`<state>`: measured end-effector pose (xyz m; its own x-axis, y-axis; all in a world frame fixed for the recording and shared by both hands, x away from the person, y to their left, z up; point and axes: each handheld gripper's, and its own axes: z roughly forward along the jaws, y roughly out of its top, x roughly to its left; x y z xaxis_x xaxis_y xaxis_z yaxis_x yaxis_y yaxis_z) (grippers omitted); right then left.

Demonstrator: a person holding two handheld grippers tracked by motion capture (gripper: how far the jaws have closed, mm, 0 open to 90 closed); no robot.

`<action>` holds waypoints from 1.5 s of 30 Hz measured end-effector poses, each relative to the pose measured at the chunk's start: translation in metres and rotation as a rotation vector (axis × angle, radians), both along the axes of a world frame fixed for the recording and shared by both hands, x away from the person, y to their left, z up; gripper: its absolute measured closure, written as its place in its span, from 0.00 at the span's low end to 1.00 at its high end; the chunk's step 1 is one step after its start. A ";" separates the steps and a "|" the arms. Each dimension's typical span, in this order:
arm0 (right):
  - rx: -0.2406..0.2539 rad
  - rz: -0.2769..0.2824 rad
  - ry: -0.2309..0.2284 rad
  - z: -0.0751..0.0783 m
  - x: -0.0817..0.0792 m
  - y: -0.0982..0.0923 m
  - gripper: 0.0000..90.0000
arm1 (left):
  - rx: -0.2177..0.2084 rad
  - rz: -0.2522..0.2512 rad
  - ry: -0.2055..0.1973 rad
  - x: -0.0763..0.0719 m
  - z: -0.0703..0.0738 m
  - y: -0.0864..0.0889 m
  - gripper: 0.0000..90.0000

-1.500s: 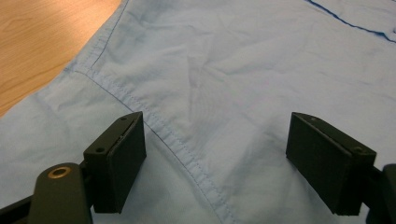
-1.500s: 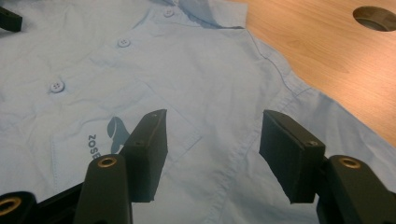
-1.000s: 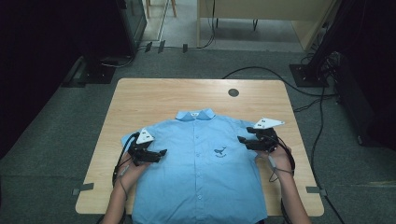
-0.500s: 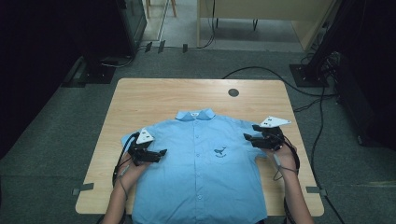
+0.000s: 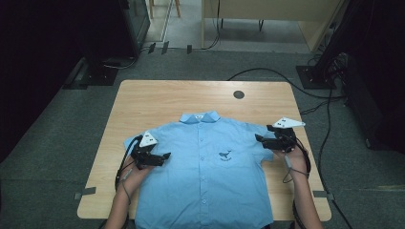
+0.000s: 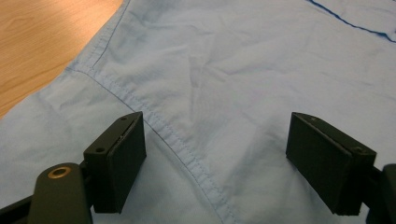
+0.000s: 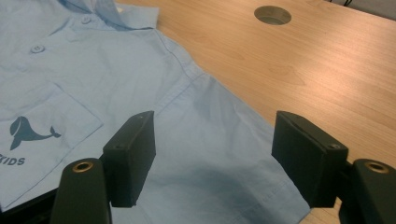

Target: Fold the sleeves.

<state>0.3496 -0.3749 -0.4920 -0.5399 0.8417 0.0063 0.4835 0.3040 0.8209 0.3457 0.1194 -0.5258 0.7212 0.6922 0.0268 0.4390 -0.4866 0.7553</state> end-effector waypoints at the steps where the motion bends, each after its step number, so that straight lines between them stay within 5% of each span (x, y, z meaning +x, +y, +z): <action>1: 0.000 -0.003 0.003 -0.001 0.000 -0.001 0.32 | 0.000 0.001 0.000 0.000 0.000 0.000 0.22; 28: 0.033 -0.082 0.030 -0.019 0.007 -0.023 0.27 | 0.000 0.003 0.000 0.000 0.000 0.000 0.22; 45: 0.039 -0.122 0.018 -0.025 0.010 -0.036 0.36 | 0.000 0.003 0.000 0.000 0.000 0.000 0.22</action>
